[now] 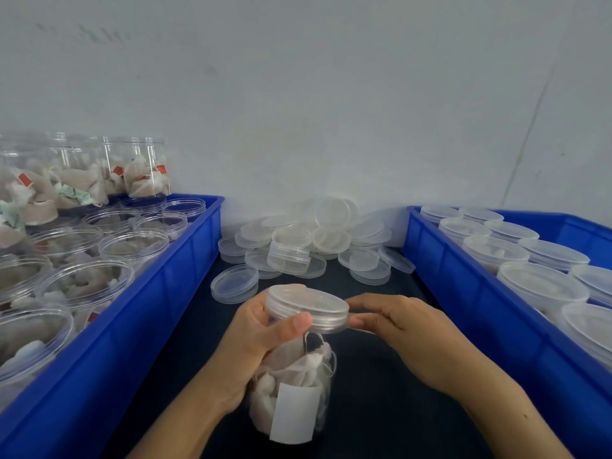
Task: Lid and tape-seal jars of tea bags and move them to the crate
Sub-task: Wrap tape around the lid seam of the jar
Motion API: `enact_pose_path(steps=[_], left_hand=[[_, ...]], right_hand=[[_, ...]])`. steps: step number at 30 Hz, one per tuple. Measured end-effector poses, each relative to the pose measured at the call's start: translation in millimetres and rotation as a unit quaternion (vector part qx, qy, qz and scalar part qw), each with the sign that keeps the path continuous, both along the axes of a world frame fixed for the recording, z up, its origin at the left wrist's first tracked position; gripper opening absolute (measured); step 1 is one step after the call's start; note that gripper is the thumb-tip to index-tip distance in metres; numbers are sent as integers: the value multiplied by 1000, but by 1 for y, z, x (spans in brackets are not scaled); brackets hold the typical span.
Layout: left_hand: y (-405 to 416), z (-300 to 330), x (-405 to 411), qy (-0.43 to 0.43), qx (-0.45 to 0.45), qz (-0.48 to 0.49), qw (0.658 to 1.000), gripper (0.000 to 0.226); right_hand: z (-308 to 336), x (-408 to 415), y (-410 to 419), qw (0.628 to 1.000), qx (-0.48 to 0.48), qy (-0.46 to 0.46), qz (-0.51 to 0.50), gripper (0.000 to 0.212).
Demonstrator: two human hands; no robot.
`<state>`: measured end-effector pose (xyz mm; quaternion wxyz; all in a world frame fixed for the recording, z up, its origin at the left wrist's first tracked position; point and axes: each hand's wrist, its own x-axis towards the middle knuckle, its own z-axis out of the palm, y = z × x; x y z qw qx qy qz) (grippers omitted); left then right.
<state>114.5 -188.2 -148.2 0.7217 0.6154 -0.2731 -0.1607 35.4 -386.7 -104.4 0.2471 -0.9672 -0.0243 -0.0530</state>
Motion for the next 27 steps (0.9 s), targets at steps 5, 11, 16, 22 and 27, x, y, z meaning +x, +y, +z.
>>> enact_pose_path(steps=[5,11,16,22,27], left_hand=[[2,-8,3,56,-15,9,998,126],[1,-5,1,-8,38,79,996,80],[-9,-3,-13,-131,61,210,967,38],[-8,-2,-11,-150,63,225,961,79],[-5,-5,-5,-136,48,241,960,84]], right_hand=[[-2,2,7,1000,25,-8,15,36],[-5,-1,11,999,35,1,-30,37],[-11,-4,29,996,13,-35,-84,38],[-15,-6,46,995,-12,-59,-74,38],[-11,-3,31,992,121,35,-32,36]])
